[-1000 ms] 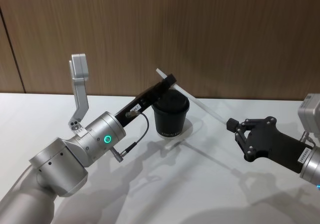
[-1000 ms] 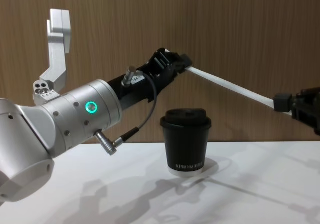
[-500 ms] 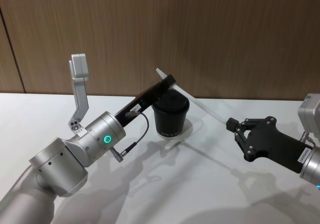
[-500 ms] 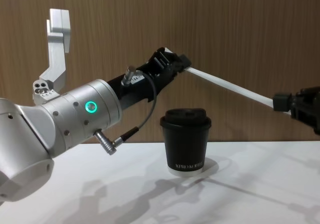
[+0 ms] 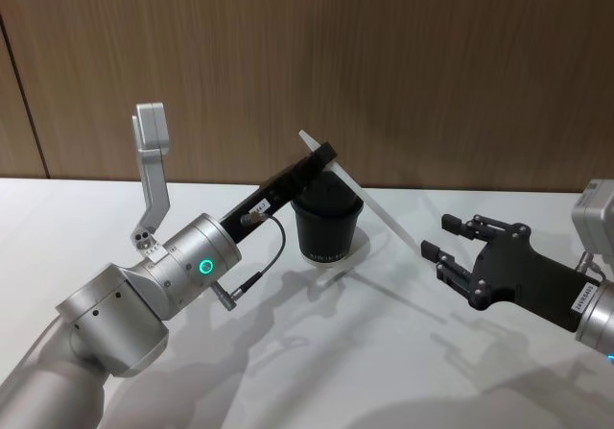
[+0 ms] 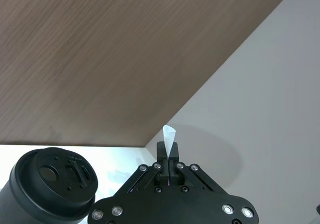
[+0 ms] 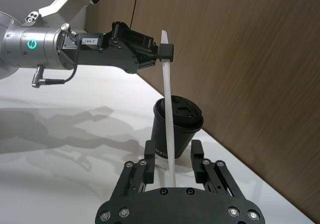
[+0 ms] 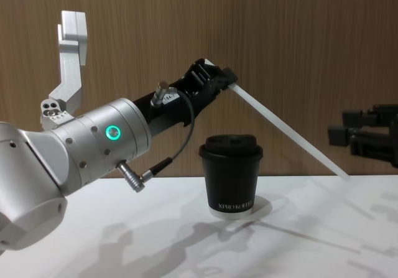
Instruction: Pick up the straw with one hand, pass it to the other hand, and insert it into the cup.
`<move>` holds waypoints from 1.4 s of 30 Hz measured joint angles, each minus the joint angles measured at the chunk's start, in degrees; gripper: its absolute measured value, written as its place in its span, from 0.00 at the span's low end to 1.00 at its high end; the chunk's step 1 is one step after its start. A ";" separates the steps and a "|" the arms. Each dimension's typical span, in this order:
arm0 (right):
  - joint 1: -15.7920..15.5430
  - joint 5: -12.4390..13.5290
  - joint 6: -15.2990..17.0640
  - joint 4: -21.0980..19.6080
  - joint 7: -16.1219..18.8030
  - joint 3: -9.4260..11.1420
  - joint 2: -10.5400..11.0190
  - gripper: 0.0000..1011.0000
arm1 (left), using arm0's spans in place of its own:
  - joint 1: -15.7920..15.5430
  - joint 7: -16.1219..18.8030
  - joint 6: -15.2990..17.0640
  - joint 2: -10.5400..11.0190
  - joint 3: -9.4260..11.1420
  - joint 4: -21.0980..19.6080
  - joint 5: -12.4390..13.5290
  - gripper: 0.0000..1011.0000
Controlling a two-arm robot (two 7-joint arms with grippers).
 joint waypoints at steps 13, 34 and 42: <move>0.00 0.00 0.00 0.00 0.00 0.00 0.00 0.80 | 0.00 0.30 -0.36 0.35 0.27 -0.59 0.37 0.00; 0.00 0.00 0.00 0.00 0.00 0.00 0.00 0.99 | 0.01 7.17 -0.85 6.23 3.24 -11.03 8.22 0.00; 0.00 0.00 0.00 0.00 0.00 0.00 0.00 0.99 | -0.08 9.36 -0.45 8.66 4.03 -14.82 10.65 0.00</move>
